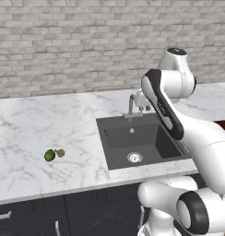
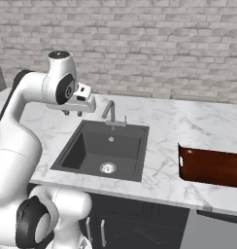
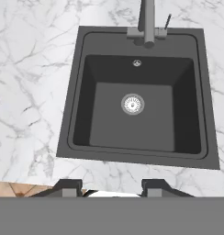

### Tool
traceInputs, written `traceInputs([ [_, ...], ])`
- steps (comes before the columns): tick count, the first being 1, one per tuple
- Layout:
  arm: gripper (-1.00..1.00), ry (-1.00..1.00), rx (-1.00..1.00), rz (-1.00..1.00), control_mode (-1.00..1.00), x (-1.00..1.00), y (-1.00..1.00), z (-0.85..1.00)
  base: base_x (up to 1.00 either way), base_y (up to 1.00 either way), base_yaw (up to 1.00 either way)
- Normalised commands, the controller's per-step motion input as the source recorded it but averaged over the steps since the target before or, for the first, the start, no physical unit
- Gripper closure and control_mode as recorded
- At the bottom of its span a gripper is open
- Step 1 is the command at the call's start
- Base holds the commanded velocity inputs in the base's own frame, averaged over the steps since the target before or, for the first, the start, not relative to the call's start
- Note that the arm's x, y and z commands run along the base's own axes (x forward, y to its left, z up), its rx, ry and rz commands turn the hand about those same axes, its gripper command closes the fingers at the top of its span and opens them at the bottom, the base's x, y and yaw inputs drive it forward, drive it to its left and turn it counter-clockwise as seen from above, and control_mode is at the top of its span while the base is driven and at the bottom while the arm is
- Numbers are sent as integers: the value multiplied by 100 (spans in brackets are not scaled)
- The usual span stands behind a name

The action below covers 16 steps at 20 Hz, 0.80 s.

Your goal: Pick up all produce items and place them in the sink. Turn on the sink faucet to wash them. Then turn the sink off and put them in the tray.

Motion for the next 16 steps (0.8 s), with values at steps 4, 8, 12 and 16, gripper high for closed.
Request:
traceInputs([
  [4,-100,0,0,0,-100,-2,1,0,0,0,0],
  [8,-100,0,-4,0,-100,0,36,0,0,0,0],
  [12,-100,-1,-2,1,-100,-2,42,-4,0,0,0],
  [16,-100,-1,-1,2,-100,0,47,-3,0,0,0],
])
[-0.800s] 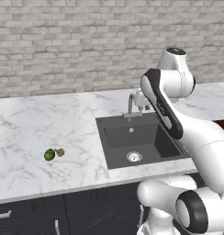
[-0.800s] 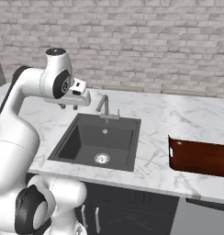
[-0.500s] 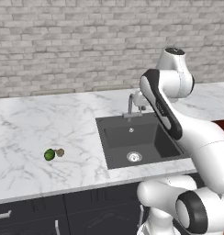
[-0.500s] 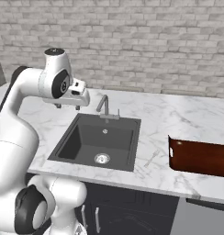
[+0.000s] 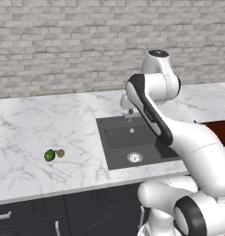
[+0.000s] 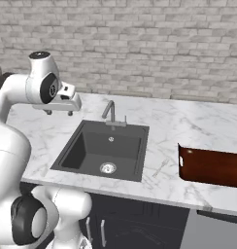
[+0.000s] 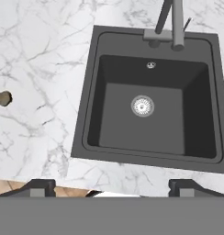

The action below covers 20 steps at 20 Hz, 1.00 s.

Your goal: Pick up all produce items and place them in the sink. Turn on the sink faucet to wash them. Then turn the sink off and put them in the tray.

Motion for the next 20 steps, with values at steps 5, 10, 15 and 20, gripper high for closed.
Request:
traceInputs([
  [5,-100,0,0,3,-100,0,49,-5,0,0,0],
  [10,-100,0,0,5,-100,0,38,-11,0,0,0],
  [15,-100,1,0,9,-100,2,30,-18,0,0,0],
  [20,-100,1,0,13,-100,7,28,-21,0,0,0],
])
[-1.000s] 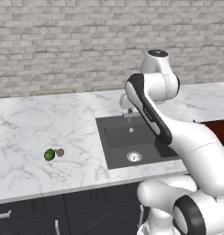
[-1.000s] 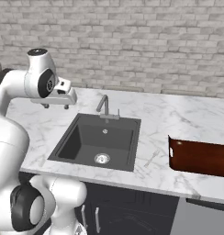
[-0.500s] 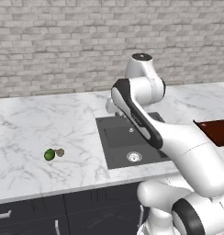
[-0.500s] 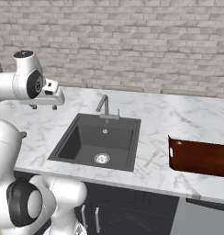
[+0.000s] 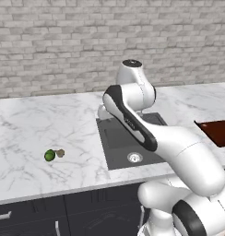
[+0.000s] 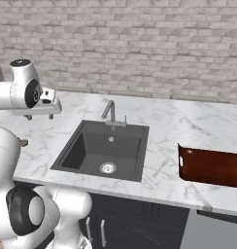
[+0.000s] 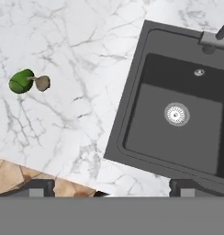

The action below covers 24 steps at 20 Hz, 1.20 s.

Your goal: Pick up all produce items and place them in the sink. Turn on the sink faucet to wash them. Then turn the sink off and put them in the tray.

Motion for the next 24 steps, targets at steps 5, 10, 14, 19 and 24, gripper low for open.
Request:
traceInputs([
  [5,-100,1,0,15,-100,5,32,-23,0,0,0],
  [10,-100,5,-1,13,-100,0,32,-18,0,0,0],
  [14,-100,5,0,8,-100,0,47,-20,0,0,0],
  [19,-100,6,-1,2,-100,0,52,-21,0,0,0],
  [24,-100,3,-3,0,-100,0,48,-26,0,0,0],
])
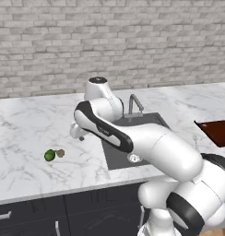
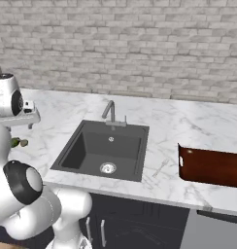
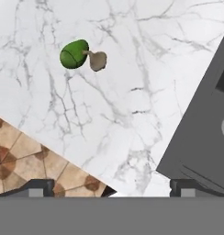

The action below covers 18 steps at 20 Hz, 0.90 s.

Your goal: Pick up all produce items and place them in the sink. Turn on the sink faucet to wash them. Then turn the sink off and put them in the tray.

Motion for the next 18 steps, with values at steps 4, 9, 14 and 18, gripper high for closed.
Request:
traceInputs([
  [4,-100,1,-4,0,-100,0,37,-27,0,0,0],
  [9,-100,0,-4,0,-100,0,31,-27,0,0,0],
  [14,-100,0,-3,0,-100,3,24,-23,0,0,0],
  [18,-100,1,-2,0,-100,8,23,-25,0,0,0],
])
